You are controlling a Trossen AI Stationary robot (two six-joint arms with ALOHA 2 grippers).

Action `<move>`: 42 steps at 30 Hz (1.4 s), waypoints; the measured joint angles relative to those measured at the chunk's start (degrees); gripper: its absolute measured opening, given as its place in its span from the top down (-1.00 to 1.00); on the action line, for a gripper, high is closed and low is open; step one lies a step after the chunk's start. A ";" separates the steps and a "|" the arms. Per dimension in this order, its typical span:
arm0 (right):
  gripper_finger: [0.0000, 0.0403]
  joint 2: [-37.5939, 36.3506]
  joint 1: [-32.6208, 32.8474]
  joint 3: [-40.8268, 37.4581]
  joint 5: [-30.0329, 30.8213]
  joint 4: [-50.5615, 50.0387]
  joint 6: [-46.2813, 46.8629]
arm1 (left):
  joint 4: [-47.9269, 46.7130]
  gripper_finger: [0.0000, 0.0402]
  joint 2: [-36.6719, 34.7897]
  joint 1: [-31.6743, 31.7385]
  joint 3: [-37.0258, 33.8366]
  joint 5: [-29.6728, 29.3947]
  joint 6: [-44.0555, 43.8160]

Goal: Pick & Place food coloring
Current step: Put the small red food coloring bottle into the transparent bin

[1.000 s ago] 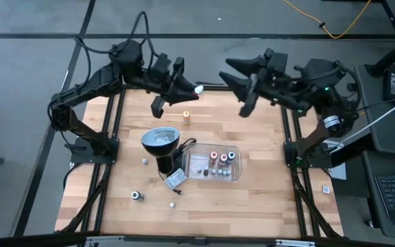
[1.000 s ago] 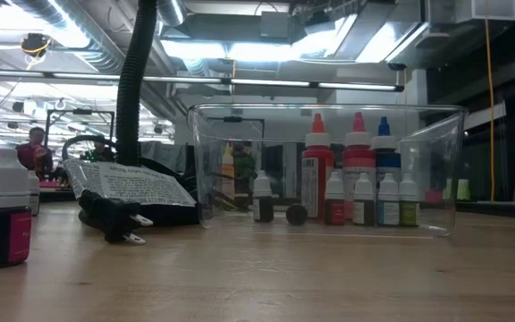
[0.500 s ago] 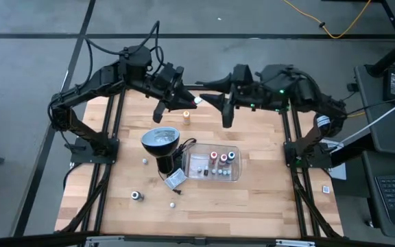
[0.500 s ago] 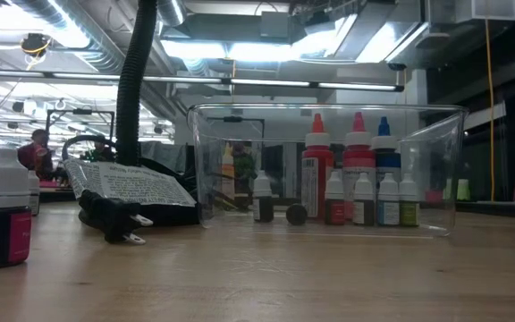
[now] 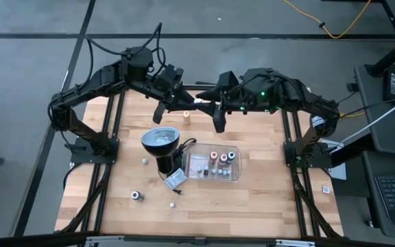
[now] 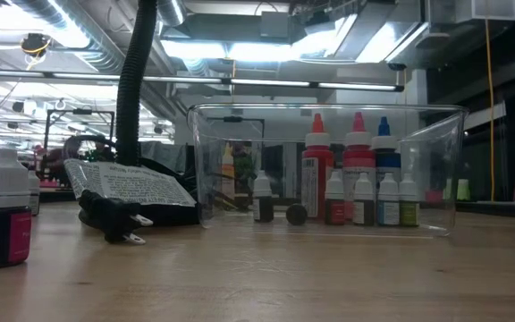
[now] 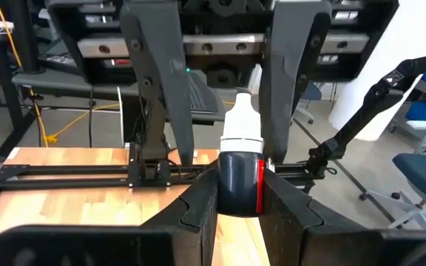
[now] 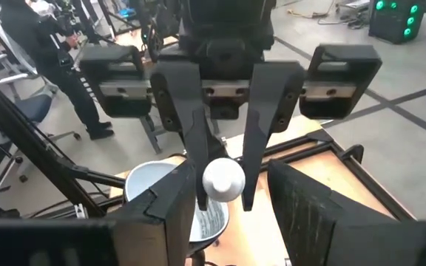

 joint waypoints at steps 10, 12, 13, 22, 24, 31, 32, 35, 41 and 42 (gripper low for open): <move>0.17 -0.11 0.00 0.02 -0.01 0.12 -0.12 | -1.44 0.61 0.00 0.00 0.00 -1.03 0.52; 0.18 -0.11 0.00 0.02 0.00 0.06 -0.13 | -1.43 0.61 0.00 0.00 0.00 -1.05 0.51; 0.19 -0.11 0.00 0.02 0.00 -0.03 -0.15 | -1.43 0.61 0.00 0.00 0.00 -1.05 0.52; 0.53 -0.11 0.03 0.02 -0.61 -2.44 -0.19 | -1.42 0.62 0.00 0.00 0.00 -1.16 0.52; 0.60 -0.11 0.02 0.02 -0.61 -2.37 -0.29 | -1.40 0.62 0.00 0.00 0.00 -1.18 0.84; 0.63 -0.11 0.02 0.02 -0.57 -2.29 -0.31 | -1.68 0.62 -0.04 0.02 0.00 -1.16 0.87; 0.62 -0.11 0.02 0.02 -0.55 -2.27 -0.32 | -1.67 0.62 -0.04 0.02 0.00 -1.16 0.88; 0.65 -0.11 0.02 0.02 -0.50 -2.20 -0.31 | -1.67 0.61 -0.04 0.02 0.00 -1.14 0.90; 0.71 -0.43 0.02 0.02 -0.54 -1.71 -0.11 | -1.95 0.47 -0.03 0.15 0.00 -1.14 1.09; 0.71 -0.56 0.02 0.02 -0.52 -1.70 -0.09 | -2.00 0.46 -0.02 0.17 0.00 -1.14 1.36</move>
